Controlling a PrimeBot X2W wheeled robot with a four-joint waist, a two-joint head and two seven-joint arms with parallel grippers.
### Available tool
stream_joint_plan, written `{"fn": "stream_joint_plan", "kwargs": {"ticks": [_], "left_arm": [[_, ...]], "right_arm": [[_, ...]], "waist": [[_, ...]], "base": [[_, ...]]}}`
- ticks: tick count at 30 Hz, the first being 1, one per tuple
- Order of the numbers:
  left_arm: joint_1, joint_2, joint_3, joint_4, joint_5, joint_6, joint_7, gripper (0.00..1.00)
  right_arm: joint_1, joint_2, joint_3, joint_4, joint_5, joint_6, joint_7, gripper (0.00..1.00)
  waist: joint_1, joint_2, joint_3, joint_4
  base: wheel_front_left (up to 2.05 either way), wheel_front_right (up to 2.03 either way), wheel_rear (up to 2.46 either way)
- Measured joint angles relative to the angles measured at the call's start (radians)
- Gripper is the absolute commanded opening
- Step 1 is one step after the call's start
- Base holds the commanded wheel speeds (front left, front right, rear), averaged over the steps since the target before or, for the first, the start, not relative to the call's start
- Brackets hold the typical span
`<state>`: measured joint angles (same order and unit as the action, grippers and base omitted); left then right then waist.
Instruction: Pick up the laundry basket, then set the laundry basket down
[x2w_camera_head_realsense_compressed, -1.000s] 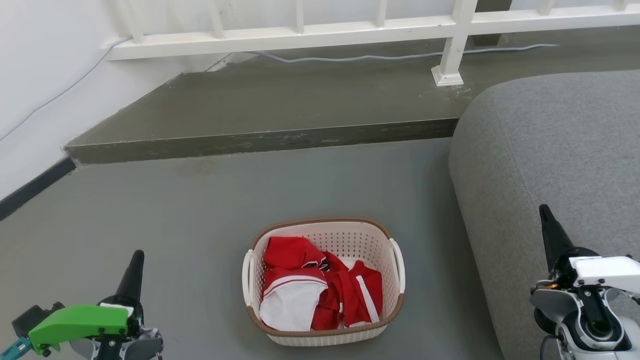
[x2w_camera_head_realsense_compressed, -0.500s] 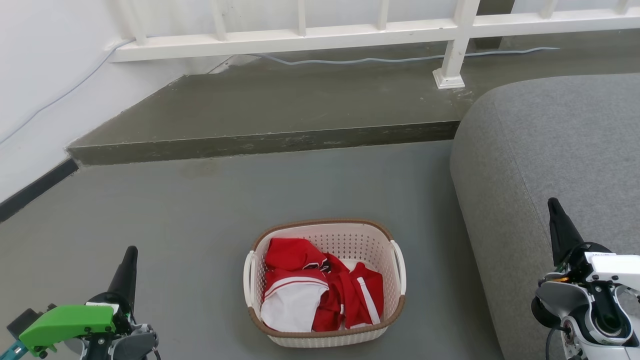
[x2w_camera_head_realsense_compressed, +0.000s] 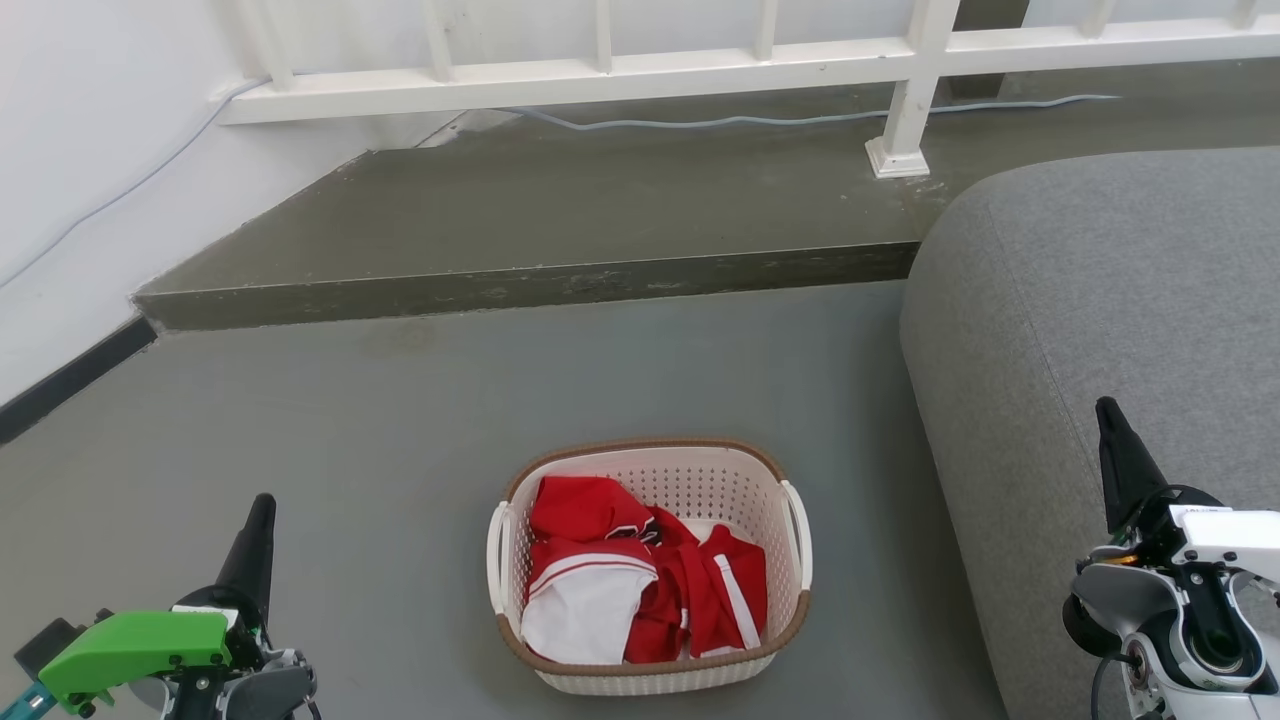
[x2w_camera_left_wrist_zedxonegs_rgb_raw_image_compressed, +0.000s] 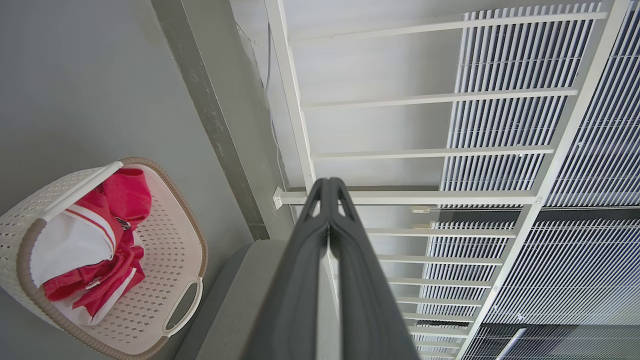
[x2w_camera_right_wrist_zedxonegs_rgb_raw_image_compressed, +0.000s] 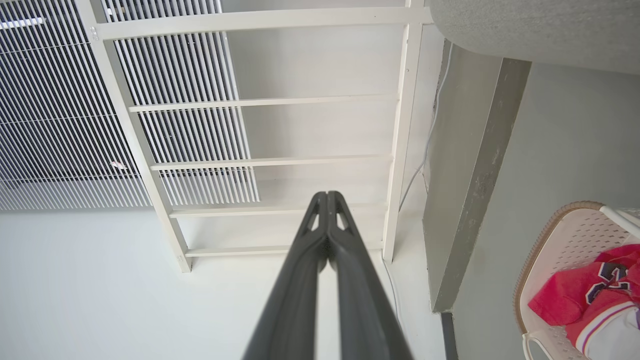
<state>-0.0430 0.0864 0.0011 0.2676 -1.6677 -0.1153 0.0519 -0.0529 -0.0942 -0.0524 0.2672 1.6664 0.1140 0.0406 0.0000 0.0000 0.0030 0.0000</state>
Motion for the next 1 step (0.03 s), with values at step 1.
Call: {"fn": "stream_joint_plan", "kwargs": {"ticks": [1], "left_arm": [[0.000,0.000,0.000,0.000,0.000,0.000,0.000,0.00]], "right_arm": [[0.000,0.000,0.000,0.000,0.000,0.000,0.000,0.00]], "waist": [[0.0000,0.0000,0.000,0.000]], "base": [[0.00,0.00,0.00]]}}
